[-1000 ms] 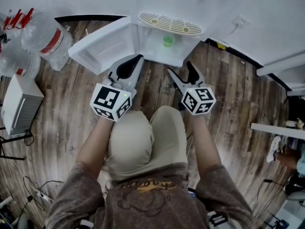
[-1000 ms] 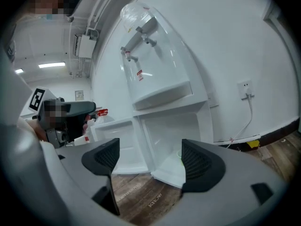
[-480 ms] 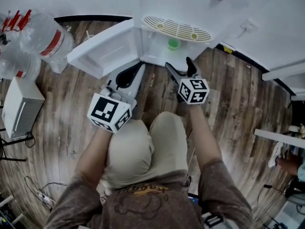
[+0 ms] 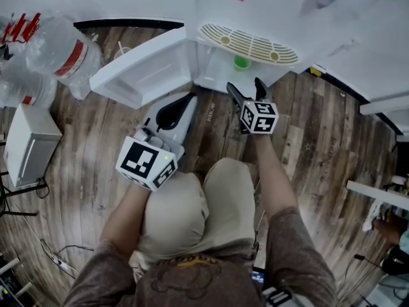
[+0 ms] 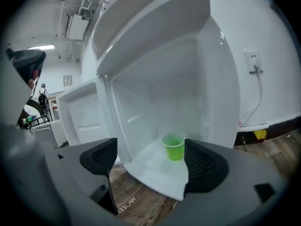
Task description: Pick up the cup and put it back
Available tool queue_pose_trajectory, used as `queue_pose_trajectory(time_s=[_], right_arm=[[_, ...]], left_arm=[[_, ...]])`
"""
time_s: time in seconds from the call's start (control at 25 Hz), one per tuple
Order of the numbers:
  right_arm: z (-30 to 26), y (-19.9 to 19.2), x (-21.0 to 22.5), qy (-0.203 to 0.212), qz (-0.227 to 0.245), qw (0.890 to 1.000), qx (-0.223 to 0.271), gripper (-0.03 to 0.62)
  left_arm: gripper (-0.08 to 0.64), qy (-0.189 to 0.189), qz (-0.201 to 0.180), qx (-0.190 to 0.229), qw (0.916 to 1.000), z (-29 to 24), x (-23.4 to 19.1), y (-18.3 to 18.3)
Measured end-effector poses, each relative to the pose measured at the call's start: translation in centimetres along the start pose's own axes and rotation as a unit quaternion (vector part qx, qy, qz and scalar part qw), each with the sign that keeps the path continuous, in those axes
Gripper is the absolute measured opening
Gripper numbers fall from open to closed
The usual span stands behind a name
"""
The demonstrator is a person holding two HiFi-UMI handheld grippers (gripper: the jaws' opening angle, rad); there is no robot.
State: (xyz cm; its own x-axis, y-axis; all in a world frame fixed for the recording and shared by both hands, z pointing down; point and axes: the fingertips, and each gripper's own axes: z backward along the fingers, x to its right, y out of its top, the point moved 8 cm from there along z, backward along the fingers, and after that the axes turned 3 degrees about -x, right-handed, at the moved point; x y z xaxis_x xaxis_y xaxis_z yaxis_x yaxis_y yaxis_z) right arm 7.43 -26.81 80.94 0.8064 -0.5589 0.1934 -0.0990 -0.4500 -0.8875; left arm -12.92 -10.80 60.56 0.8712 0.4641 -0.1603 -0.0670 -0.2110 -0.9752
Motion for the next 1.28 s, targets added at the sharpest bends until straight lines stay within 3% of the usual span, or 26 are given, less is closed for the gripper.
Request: queue_pose_trajectory(time_s=[0.56,1.28], right_arm=[[-6.6,-2.4,3.1,-0.040,0.004,0.999,-0.023,0.432],[-11.9,-3.1,5.2,-0.087,0.007,0.996,-0.020,0.370]], left_arm=[[0.003,-0.012,0.001,-0.022,0.9997,-1.4,-1.4,-1.4],[0.003,-0.041,0.011,-0.050,0.9978,-1.9,-1.9,-3.3]])
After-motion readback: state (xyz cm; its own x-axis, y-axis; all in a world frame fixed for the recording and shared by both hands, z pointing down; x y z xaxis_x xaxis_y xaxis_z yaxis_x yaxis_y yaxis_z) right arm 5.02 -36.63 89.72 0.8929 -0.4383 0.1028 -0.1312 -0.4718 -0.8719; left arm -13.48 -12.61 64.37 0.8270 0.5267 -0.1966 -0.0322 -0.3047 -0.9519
